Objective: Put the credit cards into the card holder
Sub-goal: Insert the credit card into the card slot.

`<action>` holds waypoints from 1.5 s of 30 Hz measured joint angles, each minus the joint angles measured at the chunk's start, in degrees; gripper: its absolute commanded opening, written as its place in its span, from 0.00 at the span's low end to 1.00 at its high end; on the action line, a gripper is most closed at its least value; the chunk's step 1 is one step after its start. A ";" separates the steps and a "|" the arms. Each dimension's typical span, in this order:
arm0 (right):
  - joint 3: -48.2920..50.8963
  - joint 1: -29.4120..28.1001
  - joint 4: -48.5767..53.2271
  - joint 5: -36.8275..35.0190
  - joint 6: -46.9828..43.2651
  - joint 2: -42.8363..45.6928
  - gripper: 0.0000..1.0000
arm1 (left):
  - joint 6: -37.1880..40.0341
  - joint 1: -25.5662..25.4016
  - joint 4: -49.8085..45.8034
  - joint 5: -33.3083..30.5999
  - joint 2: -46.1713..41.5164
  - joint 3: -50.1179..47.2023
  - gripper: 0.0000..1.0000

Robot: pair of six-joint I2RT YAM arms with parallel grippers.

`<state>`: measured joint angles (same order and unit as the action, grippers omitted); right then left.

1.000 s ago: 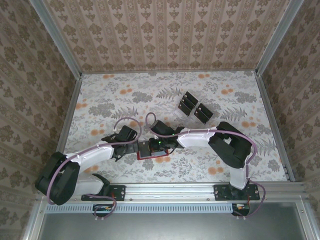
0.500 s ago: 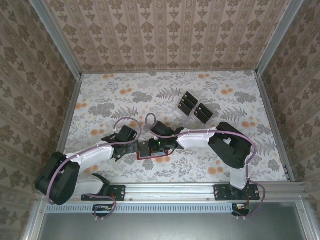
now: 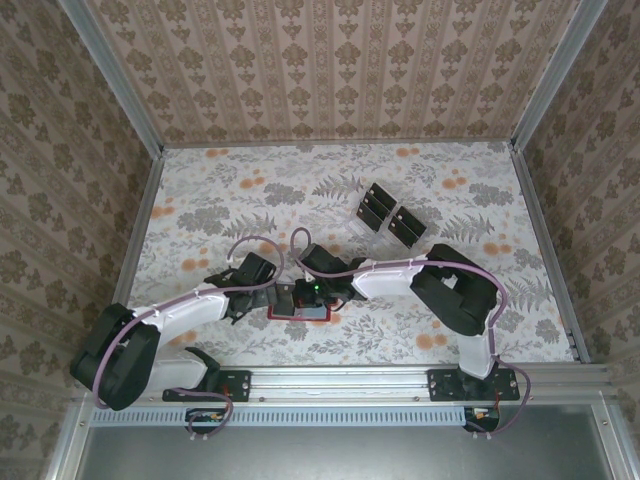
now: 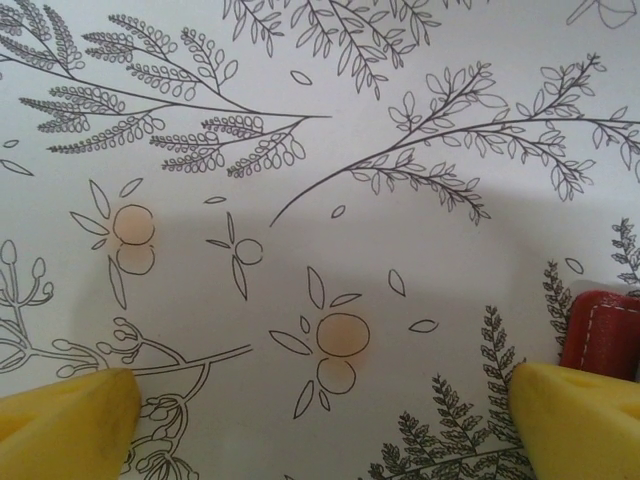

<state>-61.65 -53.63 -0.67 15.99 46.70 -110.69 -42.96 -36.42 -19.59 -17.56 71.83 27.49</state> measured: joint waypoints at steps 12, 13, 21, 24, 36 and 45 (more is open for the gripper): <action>2.27 0.68 -2.19 0.94 1.01 1.51 0.00 | -0.37 0.09 -3.06 -0.44 -3.96 0.02 1.00; 2.56 0.76 -1.92 0.70 0.98 2.05 0.00 | -0.37 0.13 -3.56 -0.44 -4.81 0.02 1.00; 4.85 0.85 -1.31 -1.01 0.61 6.78 0.00 | -0.33 1.29 -6.43 -0.44 -9.86 0.79 1.00; 5.57 0.48 -1.31 -1.20 0.61 6.93 0.00 | -0.31 1.33 -6.88 -0.44 -10.21 0.96 1.00; 4.98 1.20 1.14 -3.63 -2.21 4.66 0.00 | -0.28 1.33 -7.23 -0.17 -10.19 1.01 1.00; 1.57 3.91 5.90 -4.96 -5.92 3.78 0.00 | -0.24 1.33 -7.19 0.81 -10.19 1.01 1.00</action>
<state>-60.07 -49.71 5.23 11.03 40.77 -106.91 -43.20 -35.09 -26.79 -16.75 61.65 28.49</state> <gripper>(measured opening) 0.043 0.997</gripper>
